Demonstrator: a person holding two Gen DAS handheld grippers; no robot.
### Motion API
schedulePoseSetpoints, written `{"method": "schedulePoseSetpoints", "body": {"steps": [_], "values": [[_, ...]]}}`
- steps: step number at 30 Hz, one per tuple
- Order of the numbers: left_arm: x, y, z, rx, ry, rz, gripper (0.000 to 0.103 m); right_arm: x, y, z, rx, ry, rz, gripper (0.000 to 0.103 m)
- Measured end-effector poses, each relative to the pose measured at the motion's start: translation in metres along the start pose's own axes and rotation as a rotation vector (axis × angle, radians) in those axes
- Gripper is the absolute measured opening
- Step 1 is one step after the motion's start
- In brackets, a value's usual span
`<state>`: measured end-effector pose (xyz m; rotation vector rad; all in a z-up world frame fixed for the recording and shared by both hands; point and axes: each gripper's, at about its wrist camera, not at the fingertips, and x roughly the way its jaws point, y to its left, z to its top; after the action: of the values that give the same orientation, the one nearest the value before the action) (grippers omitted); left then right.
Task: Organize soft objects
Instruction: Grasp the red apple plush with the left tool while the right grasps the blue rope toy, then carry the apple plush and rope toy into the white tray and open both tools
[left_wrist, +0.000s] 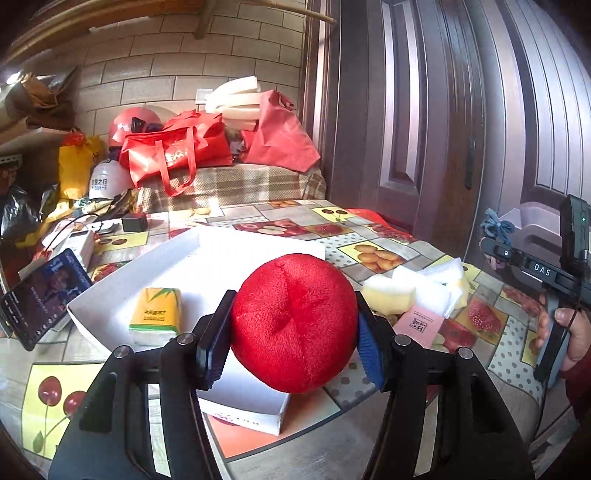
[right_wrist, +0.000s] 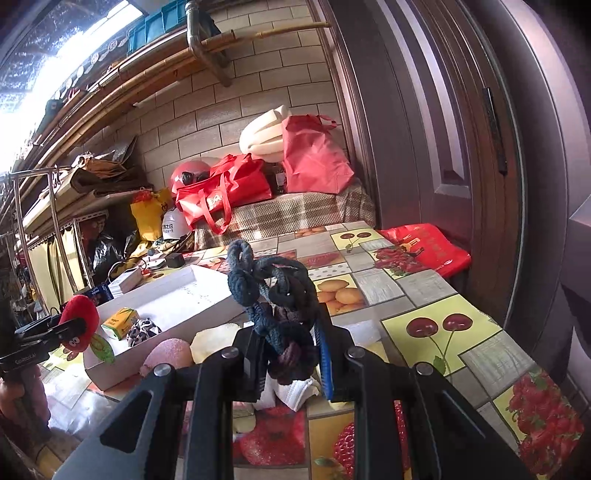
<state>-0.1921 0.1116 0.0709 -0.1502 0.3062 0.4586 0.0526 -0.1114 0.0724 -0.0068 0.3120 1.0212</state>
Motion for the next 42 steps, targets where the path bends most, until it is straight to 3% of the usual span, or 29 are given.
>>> {"method": "schedulePoseSetpoints", "body": {"steps": [5, 21, 30, 42], "values": [[-0.008, 0.013, -0.002, 0.005, -0.034, 0.075, 0.059, 0.009, 0.016, 0.001, -0.014, -0.002, 0.036, 0.022], [0.000, 0.054, -0.008, -0.034, -0.023, 0.234, 0.060, 0.044, 0.101, -0.006, -0.144, 0.043, 0.233, 0.022], [0.019, 0.063, -0.003, -0.017, -0.014, 0.258, 0.060, 0.078, 0.145, -0.014, -0.178, 0.119, 0.329, 0.022], [0.058, 0.077, 0.012, -0.032, -0.018, 0.288, 0.060, 0.118, 0.190, -0.012, -0.176, 0.142, 0.334, 0.022]]}}
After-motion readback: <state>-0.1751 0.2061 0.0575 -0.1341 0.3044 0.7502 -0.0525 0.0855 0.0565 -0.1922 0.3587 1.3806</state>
